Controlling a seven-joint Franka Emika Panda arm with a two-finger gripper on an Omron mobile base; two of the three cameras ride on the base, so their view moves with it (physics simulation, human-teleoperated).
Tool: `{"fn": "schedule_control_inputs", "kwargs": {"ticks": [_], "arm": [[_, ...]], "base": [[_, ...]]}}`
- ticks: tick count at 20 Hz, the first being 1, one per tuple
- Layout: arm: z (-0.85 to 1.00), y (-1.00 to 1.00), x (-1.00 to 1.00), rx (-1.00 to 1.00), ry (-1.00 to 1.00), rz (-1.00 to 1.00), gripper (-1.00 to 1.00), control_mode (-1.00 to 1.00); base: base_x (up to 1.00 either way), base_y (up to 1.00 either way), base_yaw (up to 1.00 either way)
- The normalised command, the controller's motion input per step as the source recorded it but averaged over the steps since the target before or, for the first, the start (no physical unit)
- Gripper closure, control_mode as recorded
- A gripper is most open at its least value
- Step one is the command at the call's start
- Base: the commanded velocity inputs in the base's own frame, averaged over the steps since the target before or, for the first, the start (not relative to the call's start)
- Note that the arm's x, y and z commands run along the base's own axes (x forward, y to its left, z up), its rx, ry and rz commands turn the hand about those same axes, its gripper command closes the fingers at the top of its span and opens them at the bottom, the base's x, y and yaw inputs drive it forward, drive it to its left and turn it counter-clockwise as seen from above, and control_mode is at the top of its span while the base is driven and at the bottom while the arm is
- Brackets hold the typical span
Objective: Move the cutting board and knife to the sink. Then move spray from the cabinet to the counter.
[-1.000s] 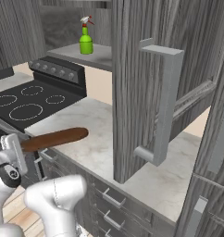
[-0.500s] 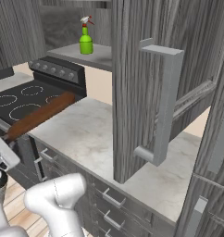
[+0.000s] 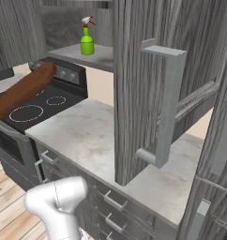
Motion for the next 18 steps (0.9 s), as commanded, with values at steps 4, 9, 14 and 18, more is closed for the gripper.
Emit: {"fn": "schedule_control_inputs", "kwargs": {"ticks": [4, 9, 14, 18], "arm": [[0.65, -0.33, -0.85, 0.15, -0.33, 0.0, 1.0, -1.0], [0.61, -0.33, -0.85, 0.15, -0.34, 0.0, 1.0, -1.0], [0.48, -0.35, -0.83, 0.16, -0.32, 0.0, 1.0, -1.0], [0.22, -0.35, -0.53, 0.13, -0.22, 0.0, 1.0, -1.0]], "base": [[0.0, 0.0, 0.0], [0.0, 0.0, 0.0], [0.0, 0.0, 0.0], [0.0, 0.0, 0.0]]}}
